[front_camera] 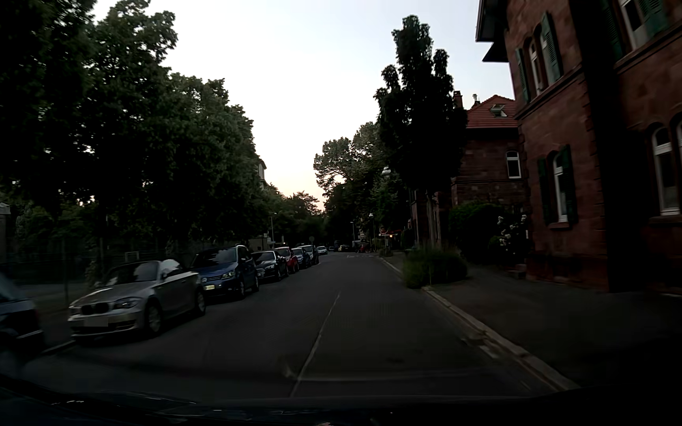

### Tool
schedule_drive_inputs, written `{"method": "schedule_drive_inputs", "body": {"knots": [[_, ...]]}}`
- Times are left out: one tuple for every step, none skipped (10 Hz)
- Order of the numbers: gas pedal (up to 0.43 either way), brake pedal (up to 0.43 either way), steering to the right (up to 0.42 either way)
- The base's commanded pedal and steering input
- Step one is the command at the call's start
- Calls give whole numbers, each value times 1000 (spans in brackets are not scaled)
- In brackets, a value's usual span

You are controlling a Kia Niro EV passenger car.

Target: Follow the waypoints while adhering to traffic rules and regulations

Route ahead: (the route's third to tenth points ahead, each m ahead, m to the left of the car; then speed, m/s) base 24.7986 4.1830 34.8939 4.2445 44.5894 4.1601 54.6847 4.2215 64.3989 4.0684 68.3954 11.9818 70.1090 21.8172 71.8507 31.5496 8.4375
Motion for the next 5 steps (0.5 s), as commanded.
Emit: {"method": "schedule_drive_inputs", "body": {"knots": [[8,0,-5],[8,0,-3],[8,0,-3],[8,0,-3],[8,0,-2]]}}
